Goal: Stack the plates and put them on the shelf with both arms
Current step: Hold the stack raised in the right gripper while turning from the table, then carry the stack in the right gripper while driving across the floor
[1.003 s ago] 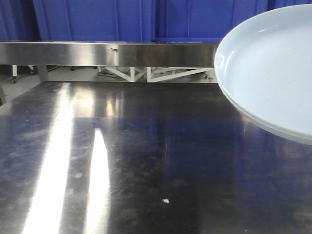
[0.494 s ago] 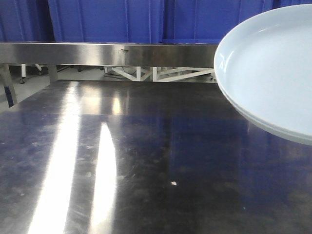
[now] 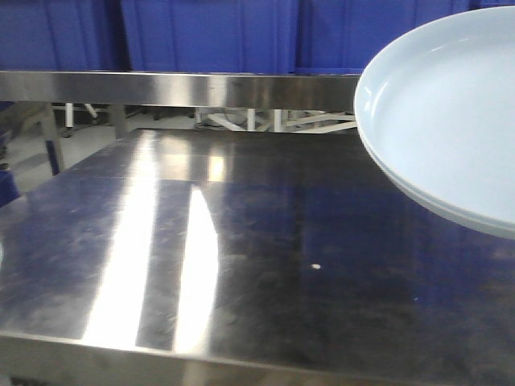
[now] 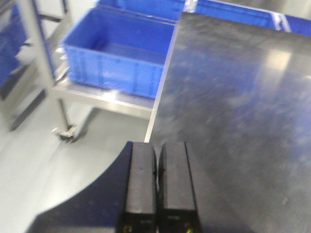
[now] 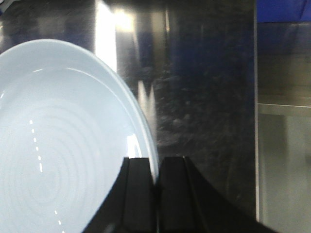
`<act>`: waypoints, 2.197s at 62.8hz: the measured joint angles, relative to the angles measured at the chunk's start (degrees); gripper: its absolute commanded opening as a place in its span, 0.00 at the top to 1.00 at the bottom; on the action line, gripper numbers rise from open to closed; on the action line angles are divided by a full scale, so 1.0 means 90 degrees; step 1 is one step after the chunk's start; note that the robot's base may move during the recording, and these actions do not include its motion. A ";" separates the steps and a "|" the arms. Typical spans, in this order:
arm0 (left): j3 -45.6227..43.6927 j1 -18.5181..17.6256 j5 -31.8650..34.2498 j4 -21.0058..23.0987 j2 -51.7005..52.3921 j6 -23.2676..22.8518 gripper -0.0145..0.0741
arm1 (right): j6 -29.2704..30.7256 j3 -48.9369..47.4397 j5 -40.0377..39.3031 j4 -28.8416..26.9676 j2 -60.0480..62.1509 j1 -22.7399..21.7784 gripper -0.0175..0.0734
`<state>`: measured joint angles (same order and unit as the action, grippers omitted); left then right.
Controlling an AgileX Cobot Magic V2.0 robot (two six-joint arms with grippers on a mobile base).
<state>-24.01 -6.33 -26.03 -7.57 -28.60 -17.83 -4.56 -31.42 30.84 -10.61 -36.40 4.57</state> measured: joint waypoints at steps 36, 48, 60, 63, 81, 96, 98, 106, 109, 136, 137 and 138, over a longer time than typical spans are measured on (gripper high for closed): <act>0.0000 0.0000 0.0000 0.0000 0.0000 0.0000 0.73 | 0.0000 0.0000 0.0011 0.0000 0.0000 0.0000 0.75; 0.0000 0.0000 0.0000 0.0000 0.0000 0.0000 0.73 | 0.0000 0.0000 0.0011 0.0000 0.0000 0.0000 0.75; 0.0000 0.0000 0.0000 0.0000 0.0000 0.0000 0.73 | 0.0000 0.0000 0.0011 0.0000 0.0000 0.0000 0.75; 0.0000 0.0000 0.0000 0.0000 0.0000 0.0000 0.73 | 0.0000 0.0000 0.0011 0.0000 0.0000 0.0000 0.75; 0.0000 0.0000 0.0000 -0.0004 0.0000 0.0000 0.73 | 0.0000 0.0000 0.0011 0.0000 0.0000 0.0000 0.75; 0.0000 0.0000 0.0000 -0.0004 0.0000 0.0000 0.73 | 0.0000 0.0000 0.0011 0.0000 0.0000 0.0000 0.75; 0.0000 0.0000 0.0000 -0.0004 0.0000 0.0000 0.73 | 0.0000 0.0000 0.0011 0.0000 0.0000 0.0000 0.75; 0.0000 0.0000 0.0000 -0.0004 0.0000 0.0000 0.73 | 0.0000 0.0000 0.0011 0.0000 0.0000 0.0000 0.75; 0.0000 0.0000 0.0000 -0.0004 0.0000 0.0000 0.73 | 0.0000 0.0000 0.0011 0.0000 0.0000 0.0000 0.75; 0.0000 0.0000 0.0000 -0.0004 0.0000 0.0000 0.73 | 0.0000 0.0000 0.0011 0.0000 0.0000 0.0000 0.75; 0.0000 0.0000 0.0000 -0.0004 0.0000 0.0000 0.73 | 0.0000 0.0000 0.0011 0.0000 0.0000 0.0000 0.75; 0.0000 0.0000 0.0000 -0.0004 0.0000 0.0000 0.73 | 0.0000 0.0000 0.0011 0.0000 0.0000 0.0000 0.75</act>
<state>-24.01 -6.33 -26.03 -7.61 -28.60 -17.83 -4.56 -31.42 30.94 -10.61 -36.40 4.57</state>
